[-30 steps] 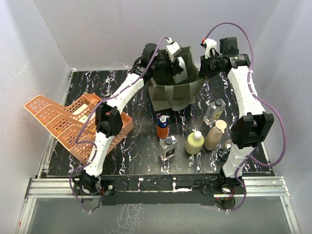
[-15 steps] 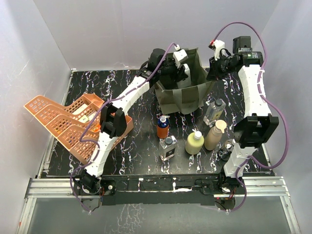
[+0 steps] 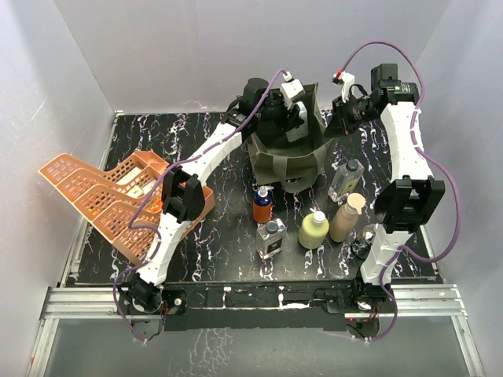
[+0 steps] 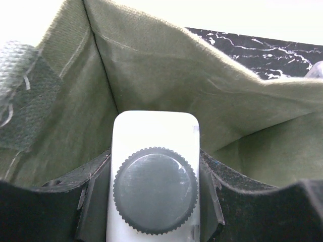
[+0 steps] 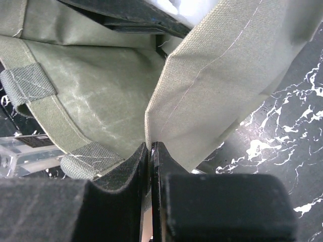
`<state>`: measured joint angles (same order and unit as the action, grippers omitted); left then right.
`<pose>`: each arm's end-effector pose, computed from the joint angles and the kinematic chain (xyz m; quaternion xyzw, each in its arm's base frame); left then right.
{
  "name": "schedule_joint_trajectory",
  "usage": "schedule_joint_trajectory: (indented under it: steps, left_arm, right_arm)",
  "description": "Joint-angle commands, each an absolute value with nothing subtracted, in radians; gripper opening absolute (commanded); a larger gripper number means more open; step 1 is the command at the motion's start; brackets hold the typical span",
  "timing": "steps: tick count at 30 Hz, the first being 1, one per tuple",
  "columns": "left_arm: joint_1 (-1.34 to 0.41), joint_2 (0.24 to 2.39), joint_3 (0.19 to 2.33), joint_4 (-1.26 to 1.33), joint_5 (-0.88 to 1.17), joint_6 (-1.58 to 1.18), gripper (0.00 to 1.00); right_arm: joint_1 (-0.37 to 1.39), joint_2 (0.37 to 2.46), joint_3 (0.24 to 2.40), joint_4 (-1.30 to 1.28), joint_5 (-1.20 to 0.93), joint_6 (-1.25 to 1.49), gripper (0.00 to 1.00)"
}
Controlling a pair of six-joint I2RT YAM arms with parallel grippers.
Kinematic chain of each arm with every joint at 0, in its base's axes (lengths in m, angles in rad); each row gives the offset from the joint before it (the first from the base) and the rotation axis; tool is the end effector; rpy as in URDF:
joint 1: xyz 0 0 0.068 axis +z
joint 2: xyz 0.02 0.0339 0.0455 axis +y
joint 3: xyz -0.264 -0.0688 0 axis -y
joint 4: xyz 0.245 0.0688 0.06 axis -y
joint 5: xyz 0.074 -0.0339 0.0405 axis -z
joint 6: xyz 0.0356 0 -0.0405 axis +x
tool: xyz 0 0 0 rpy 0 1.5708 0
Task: Place the personal care products into the canvas bag
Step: Place the care product in the canvas bag.
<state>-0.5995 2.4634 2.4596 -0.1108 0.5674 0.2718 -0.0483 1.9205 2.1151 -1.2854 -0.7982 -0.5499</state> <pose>0.4632 -0.3397 0.3263 0.4713 0.5711 -0.3103 0.5962 0.3857 0.0069 0.3801 -0.3116 0.8441 0.2962 0.3205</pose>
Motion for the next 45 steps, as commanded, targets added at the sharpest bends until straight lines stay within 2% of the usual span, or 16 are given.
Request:
schedule_joint_trajectory:
  steps: [1,9,15,22,39,45]
  left_arm:
    - [-0.605,2.320,2.527,-0.039,0.600,0.361,0.00]
    - [-0.607,2.333,2.504,-0.083,0.609,0.446,0.00]
    - [-0.608,2.381,2.505,-0.066,0.609,0.460,0.00]
    - [-0.608,2.453,2.549,-0.040,0.598,0.385,0.00]
    - [-0.606,2.515,2.468,-0.057,0.480,0.183,0.00]
    - [-0.609,2.521,2.445,-0.064,0.459,0.177,0.11]
  right_arm:
    - [-0.046,1.898,2.162,-1.308,-0.880,-0.578,0.08]
    - [-0.048,1.871,2.164,-1.310,-0.873,-0.569,0.08]
    - [-0.054,1.865,2.150,-1.248,-0.779,-0.516,0.08]
    - [-0.053,1.885,2.142,-1.248,-0.798,-0.496,0.08]
    - [-0.041,1.872,2.069,-1.204,-0.784,-0.455,0.08]
    - [-0.039,1.880,2.062,-1.193,-0.767,-0.436,0.08]
